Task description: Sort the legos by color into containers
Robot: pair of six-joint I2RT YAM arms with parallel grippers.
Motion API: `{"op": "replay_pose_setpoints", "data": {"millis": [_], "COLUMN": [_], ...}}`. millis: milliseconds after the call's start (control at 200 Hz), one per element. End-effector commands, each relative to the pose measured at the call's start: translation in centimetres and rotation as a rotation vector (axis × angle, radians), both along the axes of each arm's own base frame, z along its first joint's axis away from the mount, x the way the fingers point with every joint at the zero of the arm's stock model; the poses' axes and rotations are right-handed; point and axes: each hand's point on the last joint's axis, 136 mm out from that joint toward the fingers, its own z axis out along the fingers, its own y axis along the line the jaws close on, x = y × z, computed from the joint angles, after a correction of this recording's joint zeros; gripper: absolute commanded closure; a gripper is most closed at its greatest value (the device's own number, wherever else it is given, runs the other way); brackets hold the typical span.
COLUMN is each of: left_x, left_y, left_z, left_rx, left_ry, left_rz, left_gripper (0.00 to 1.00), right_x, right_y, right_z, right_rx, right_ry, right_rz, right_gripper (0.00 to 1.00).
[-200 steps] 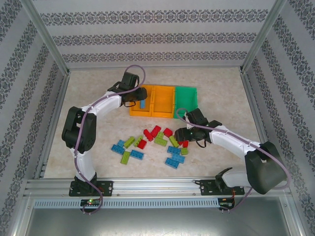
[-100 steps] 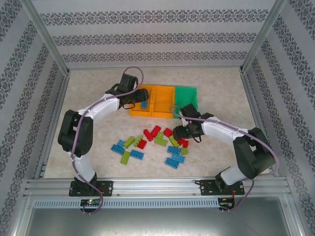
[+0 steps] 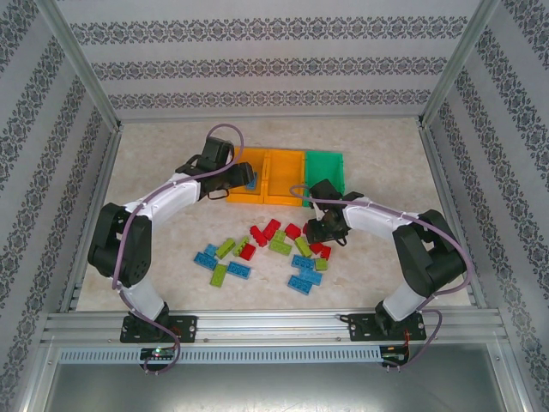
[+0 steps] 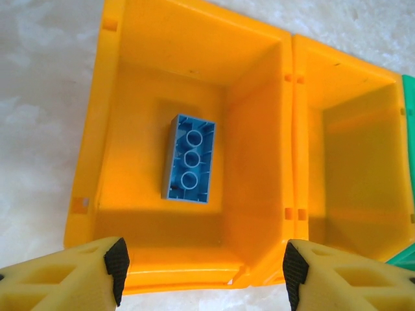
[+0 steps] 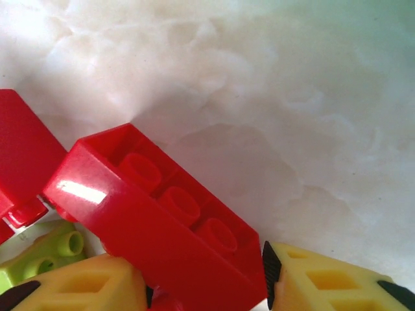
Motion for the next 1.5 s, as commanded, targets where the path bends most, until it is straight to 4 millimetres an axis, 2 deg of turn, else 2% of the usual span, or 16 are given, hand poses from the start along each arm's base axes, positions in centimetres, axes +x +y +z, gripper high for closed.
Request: {"op": "replay_pose_setpoints", "data": {"millis": [0, 170, 240, 330, 475, 560, 784, 1049, 1179, 1289, 1494], "left_x": [-0.4, -0.9, -1.2, -1.5, -2.0, -2.2, -2.6, -2.6, -2.6, -2.7, -3.4], "left_y": [-0.2, 0.1, 0.3, 0.6, 1.0, 1.2, 1.4, 1.4, 1.3, 1.4, 1.8], "left_z": [0.9, 0.2, 0.1, -0.1, -0.3, -0.5, -0.9, -0.9, -0.9, -0.9, -1.1], "left_rx": [-0.006, -0.003, 0.001, 0.008, 0.024, 0.030, 0.036, 0.035, 0.029, 0.030, 0.039], "left_ry": [-0.022, -0.008, -0.005, -0.001, 0.005, 0.008, 0.019, 0.014, 0.013, 0.013, 0.022], "left_rz": [0.007, 0.017, 0.020, 0.026, 0.031, 0.032, 0.032, 0.033, 0.034, 0.035, 0.040], "left_gripper": [0.34, 0.34, 0.34, 0.34, 0.33, 0.33, 0.33, 0.33, 0.33, 0.33, 0.33], "right_x": [0.5, 0.7, 0.8, 1.0, 1.5, 1.7, 1.7, 2.2, 3.5, 5.4, 9.1], "right_y": [0.0, 1.9, 2.0, 2.0, 1.8, 1.5, 0.1, -1.4, -2.5, -3.1, -3.8], "right_z": [0.8, 0.8, 0.5, 0.4, 0.8, 1.1, 1.7, 4.3, 6.0, 7.4, 7.7], "right_rx": [-0.017, 0.049, 0.039, 0.032, 0.023, 0.014, 0.007, 0.031, 0.067, 0.096, 0.112], "right_ry": [-0.031, -0.038, -0.025, -0.027, -0.055, -0.076, -0.100, -0.173, -0.210, -0.234, -0.241], "right_rz": [-0.012, 0.057, 0.061, 0.062, 0.061, 0.049, -0.013, -0.073, -0.136, -0.177, -0.238], "right_gripper": [0.55, 0.56, 0.57, 0.64, 0.80, 0.84, 0.86, 0.85, 0.85, 0.84, 0.83]}}
